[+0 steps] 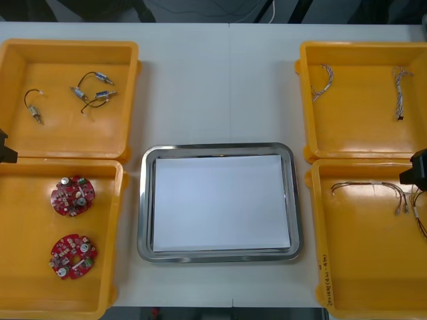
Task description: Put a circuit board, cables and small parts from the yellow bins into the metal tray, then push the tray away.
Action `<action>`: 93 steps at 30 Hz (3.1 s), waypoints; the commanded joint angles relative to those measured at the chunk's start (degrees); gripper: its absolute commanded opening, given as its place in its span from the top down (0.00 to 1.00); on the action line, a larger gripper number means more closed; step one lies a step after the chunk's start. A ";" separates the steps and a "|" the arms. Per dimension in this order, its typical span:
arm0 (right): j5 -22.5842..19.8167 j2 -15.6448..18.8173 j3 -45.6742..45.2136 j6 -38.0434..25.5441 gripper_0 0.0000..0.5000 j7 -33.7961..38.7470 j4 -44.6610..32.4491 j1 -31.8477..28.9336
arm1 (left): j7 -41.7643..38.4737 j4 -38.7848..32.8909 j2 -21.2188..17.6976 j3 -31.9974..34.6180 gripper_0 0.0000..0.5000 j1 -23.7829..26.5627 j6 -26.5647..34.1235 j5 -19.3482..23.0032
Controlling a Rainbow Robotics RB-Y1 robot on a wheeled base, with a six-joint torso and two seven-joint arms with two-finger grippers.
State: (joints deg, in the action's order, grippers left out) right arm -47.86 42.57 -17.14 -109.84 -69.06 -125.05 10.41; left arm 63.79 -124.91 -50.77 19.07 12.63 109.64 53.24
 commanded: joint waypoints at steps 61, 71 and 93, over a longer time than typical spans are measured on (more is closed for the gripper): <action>-0.83 2.69 1.05 -0.16 0.00 -0.72 2.18 -0.39 | 4.67 -1.47 -2.67 1.76 0.00 -0.94 0.36 0.20; -0.83 2.69 1.05 -0.16 0.00 -0.72 2.18 -0.39 | 4.67 -1.47 -2.67 1.76 0.00 -0.94 0.36 0.20; -0.83 2.69 1.05 -0.16 0.00 -0.72 2.18 -0.39 | 4.67 -1.47 -2.67 1.76 0.00 -0.94 0.36 0.20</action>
State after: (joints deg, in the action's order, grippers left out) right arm -48.38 42.85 -16.37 -109.84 -69.06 -122.41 10.40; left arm 63.80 -124.92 -50.77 19.07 12.63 109.64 53.24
